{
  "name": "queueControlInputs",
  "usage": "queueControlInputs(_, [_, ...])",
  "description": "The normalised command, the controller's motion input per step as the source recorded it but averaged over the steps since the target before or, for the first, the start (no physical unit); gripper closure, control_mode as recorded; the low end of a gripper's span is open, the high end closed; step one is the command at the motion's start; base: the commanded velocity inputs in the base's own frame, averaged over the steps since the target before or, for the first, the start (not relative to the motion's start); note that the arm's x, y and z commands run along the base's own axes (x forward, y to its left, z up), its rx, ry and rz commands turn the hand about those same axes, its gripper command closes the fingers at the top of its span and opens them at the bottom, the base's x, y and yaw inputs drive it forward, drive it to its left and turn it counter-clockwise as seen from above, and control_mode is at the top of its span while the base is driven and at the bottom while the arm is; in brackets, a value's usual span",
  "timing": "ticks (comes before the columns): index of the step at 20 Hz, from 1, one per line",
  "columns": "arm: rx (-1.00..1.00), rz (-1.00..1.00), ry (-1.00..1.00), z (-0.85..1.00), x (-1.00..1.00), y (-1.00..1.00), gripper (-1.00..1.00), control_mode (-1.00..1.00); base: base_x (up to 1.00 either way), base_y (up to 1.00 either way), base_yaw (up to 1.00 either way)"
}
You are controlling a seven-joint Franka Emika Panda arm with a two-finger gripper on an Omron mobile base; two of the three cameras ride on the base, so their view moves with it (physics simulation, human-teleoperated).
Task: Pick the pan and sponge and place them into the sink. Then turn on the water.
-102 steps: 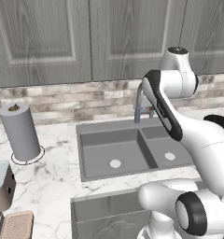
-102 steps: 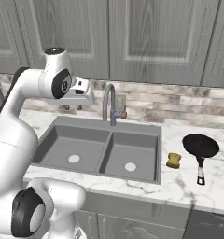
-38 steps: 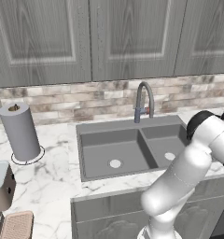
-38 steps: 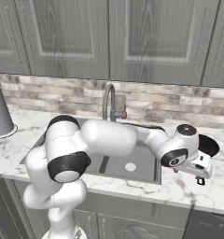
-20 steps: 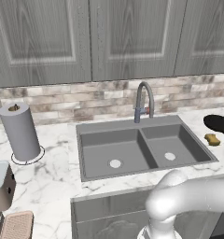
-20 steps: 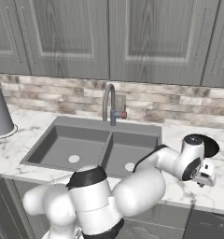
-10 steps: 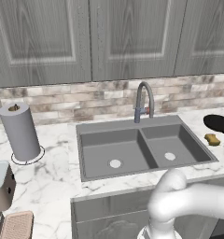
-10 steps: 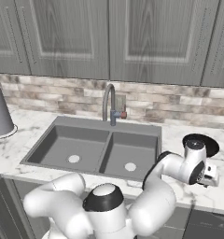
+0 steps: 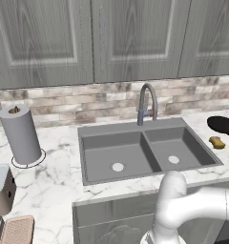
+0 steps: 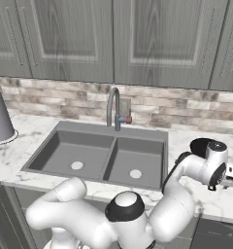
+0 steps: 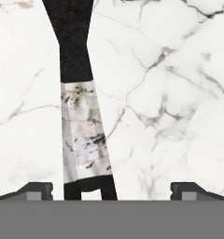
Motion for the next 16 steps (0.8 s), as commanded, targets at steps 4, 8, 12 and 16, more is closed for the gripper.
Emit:
queueControlInputs(4, [0.0,0.03,0.07,-0.42,0.07,-0.02,-1.0,-1.0,0.0,0.0,0.0])
queueControlInputs(8, [0.0,0.03,0.1,-0.72,0.0,0.05,-1.0,-1.0,0.0,0.0,0.0])
queueControlInputs(12, [0.0,0.03,0.09,-0.69,0.0,0.05,-1.0,-1.0,0.0,0.0,0.0])
queueControlInputs(16, [0.0,0.05,0.03,-0.66,-0.14,0.14,1.0,-1.0,0.0,0.0,0.0])
